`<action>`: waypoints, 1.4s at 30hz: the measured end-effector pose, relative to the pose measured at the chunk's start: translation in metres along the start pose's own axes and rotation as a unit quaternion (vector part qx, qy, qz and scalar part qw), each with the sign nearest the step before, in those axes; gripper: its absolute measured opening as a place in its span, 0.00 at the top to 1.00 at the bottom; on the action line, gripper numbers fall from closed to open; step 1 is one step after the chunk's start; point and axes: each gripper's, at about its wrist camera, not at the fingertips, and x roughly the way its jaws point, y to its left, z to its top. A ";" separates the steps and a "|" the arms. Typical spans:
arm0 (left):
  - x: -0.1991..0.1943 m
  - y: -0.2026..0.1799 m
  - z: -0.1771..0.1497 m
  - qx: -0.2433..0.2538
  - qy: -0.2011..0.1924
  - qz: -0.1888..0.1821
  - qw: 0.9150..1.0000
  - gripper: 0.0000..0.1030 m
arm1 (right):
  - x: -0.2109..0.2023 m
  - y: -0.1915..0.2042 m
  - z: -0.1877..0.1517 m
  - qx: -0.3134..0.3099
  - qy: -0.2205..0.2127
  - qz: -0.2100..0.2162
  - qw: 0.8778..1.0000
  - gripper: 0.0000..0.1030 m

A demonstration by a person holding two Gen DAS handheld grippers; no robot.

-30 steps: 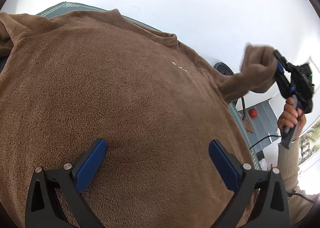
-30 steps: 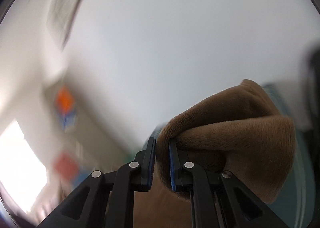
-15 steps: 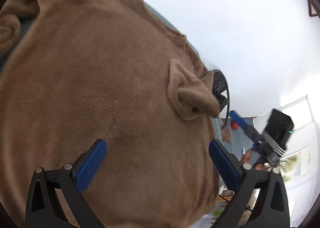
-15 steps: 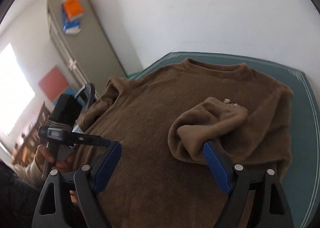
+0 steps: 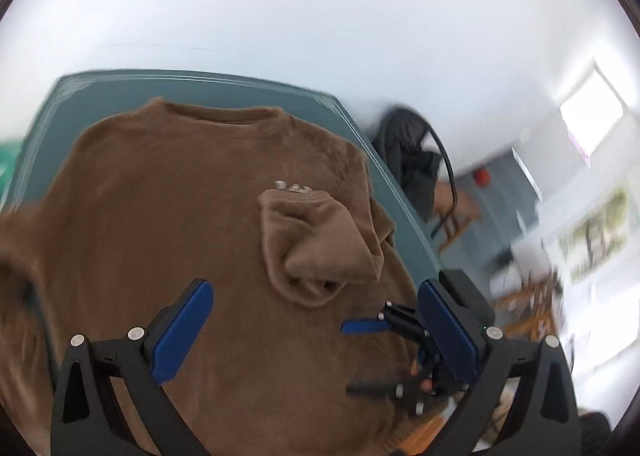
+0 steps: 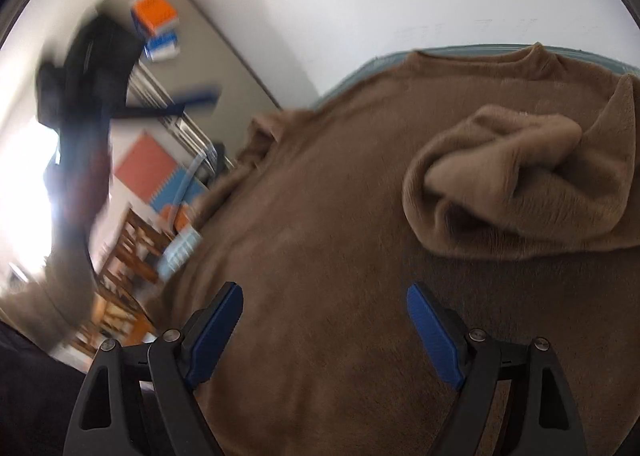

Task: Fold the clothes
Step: 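Lay the sleeve across the fleece body and open the right gripper, then grasp the other fleece sleeve with the left gripper and lift it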

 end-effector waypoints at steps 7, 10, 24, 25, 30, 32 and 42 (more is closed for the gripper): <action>0.117 0.042 0.063 -0.034 0.073 -0.026 0.996 0.00 | 0.011 -0.018 -0.014 0.024 0.000 0.017 1.000 0.16; 0.148 0.062 0.076 -0.081 0.079 -0.065 0.991 0.00 | 0.006 -0.032 -0.016 0.054 -0.011 0.045 0.997 0.16; 0.225 0.021 0.091 0.162 0.126 -0.019 0.978 0.00 | 0.009 -0.028 -0.016 0.054 -0.009 0.053 0.997 0.14; 0.229 0.018 0.087 0.183 0.135 -0.014 0.974 0.00 | 0.009 -0.027 -0.016 0.054 -0.009 0.053 0.997 0.14; 0.251 -0.002 0.055 0.290 0.174 0.035 0.940 0.02 | 0.004 -0.029 -0.017 0.055 -0.009 0.056 0.997 0.13; 0.253 -0.005 0.055 0.295 0.171 0.040 0.939 0.02 | 0.003 -0.030 -0.017 0.055 -0.009 0.057 0.997 0.13; 0.223 -0.010 0.057 0.265 0.127 0.077 0.953 0.74 | 0.001 -0.032 -0.017 0.056 -0.010 0.059 0.997 0.13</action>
